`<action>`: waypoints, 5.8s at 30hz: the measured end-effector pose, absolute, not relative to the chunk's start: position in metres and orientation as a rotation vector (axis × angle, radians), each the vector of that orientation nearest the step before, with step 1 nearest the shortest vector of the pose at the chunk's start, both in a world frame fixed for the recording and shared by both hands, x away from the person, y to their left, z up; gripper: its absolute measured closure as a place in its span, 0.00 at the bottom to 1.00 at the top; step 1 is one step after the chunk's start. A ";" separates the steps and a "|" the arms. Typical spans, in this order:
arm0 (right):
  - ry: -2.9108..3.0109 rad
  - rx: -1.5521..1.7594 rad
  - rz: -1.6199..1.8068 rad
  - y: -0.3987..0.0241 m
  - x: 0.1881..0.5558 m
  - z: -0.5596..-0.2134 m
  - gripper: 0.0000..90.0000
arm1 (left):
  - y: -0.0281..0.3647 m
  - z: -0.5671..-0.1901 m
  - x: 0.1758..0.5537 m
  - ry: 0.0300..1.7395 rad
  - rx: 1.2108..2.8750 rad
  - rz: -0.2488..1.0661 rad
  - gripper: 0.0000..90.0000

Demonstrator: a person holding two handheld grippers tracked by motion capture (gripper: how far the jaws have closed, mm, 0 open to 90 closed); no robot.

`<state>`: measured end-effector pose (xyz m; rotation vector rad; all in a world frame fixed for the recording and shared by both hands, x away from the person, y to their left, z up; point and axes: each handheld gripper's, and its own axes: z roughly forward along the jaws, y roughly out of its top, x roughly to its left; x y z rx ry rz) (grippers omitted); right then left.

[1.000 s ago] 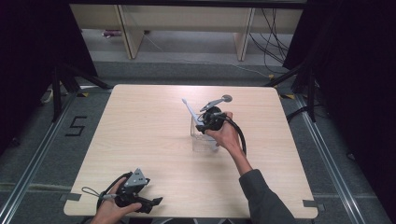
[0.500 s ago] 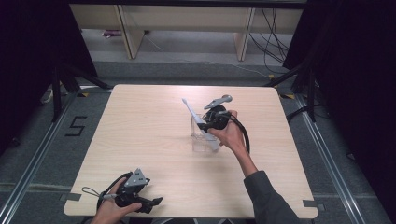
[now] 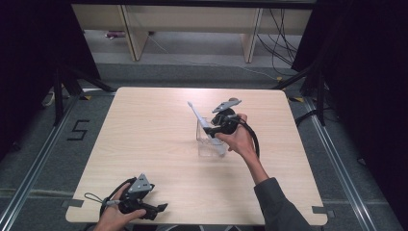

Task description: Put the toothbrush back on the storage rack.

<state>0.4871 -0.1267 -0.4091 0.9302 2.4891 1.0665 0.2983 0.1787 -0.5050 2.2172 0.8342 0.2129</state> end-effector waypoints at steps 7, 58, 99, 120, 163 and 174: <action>2.452 0.970 1.122 -0.133 0.483 -0.406 0.47 | 0.178 -0.506 0.298 0.843 2.197 0.201 0.17; 2.364 0.987 1.166 -0.209 0.427 -0.398 0.37 | 0.178 -0.505 0.298 0.835 2.218 0.214 0.17; 2.360 0.939 1.169 -0.232 0.388 -0.418 0.34 | 0.178 -0.505 0.298 0.825 2.220 0.206 0.17; 2.368 0.980 1.177 -0.237 0.368 -0.434 0.32 | 0.178 -0.505 0.298 0.826 2.219 0.207 0.17; 2.396 1.054 1.161 -0.257 0.334 -0.470 0.28 | 0.177 -0.506 0.297 0.835 2.206 0.203 0.17; 2.434 1.090 1.131 -0.263 0.326 -0.480 0.23 | 0.177 -0.506 0.298 0.829 2.227 0.217 0.17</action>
